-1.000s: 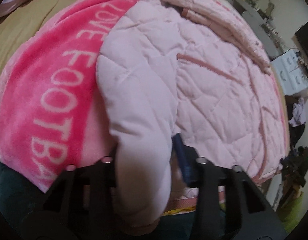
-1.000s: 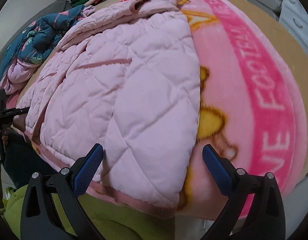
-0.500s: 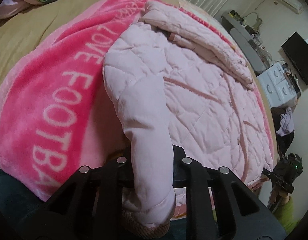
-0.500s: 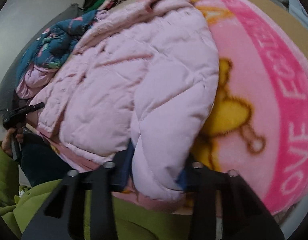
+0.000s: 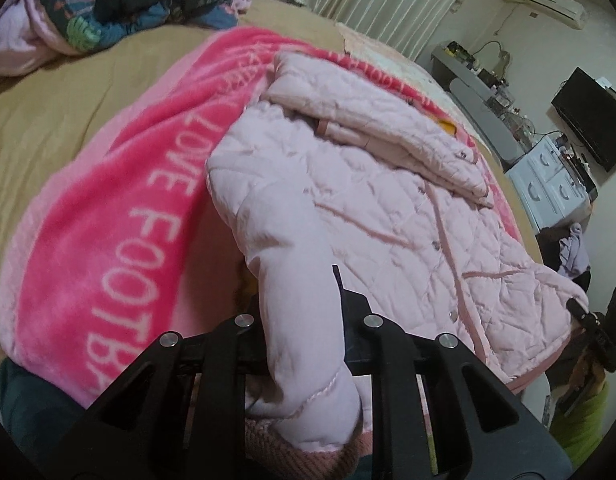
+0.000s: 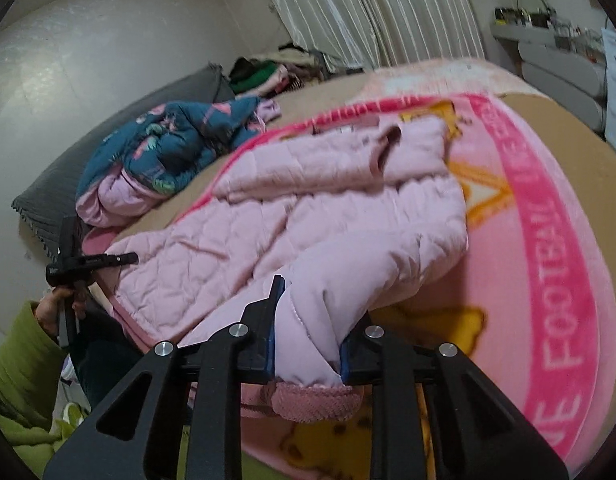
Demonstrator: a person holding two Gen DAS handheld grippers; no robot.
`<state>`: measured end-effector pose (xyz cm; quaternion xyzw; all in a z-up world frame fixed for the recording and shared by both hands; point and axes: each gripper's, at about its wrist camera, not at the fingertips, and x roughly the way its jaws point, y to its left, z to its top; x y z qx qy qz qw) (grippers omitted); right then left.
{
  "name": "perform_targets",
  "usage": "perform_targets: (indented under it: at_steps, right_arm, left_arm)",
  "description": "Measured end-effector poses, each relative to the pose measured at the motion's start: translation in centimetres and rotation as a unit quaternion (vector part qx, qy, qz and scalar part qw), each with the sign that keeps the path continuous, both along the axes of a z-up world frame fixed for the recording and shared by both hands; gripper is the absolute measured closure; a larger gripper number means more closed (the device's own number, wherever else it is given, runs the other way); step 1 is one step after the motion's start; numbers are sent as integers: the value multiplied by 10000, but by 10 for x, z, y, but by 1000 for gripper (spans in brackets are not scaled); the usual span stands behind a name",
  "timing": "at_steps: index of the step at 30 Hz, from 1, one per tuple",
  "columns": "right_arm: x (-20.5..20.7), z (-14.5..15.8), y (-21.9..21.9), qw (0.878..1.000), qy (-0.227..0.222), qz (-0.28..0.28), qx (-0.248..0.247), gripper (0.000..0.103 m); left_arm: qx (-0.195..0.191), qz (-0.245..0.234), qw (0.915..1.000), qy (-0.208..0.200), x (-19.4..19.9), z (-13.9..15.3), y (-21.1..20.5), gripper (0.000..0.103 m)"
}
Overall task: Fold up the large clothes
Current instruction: 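Lift the hem with both tools and fold it up toward the collar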
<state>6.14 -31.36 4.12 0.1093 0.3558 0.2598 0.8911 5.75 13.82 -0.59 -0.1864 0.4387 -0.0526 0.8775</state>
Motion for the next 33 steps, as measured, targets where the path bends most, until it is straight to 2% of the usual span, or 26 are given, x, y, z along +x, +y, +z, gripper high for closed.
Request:
perform_targets:
  at_steps: [5, 10, 19, 33]
  right_arm:
    - [10, 10, -5, 9995, -164, -100, 258, 83]
    - [17, 18, -16, 9980, -242, -238, 532, 83]
    - [27, 26, -22, 9959, -346, -370, 750, 83]
    - [43, 30, -32, 9916, -391, -629, 1061, 83]
  left_arm:
    - [163, 10, 9995, -284, 5, 21, -6, 92]
    - [213, 24, 9989, -405, 10, 31, -9, 92]
    - [43, 132, 9981, -596, 19, 45, -5, 92]
    - [-11, 203, 9970, -744, 29, 55, -2, 92]
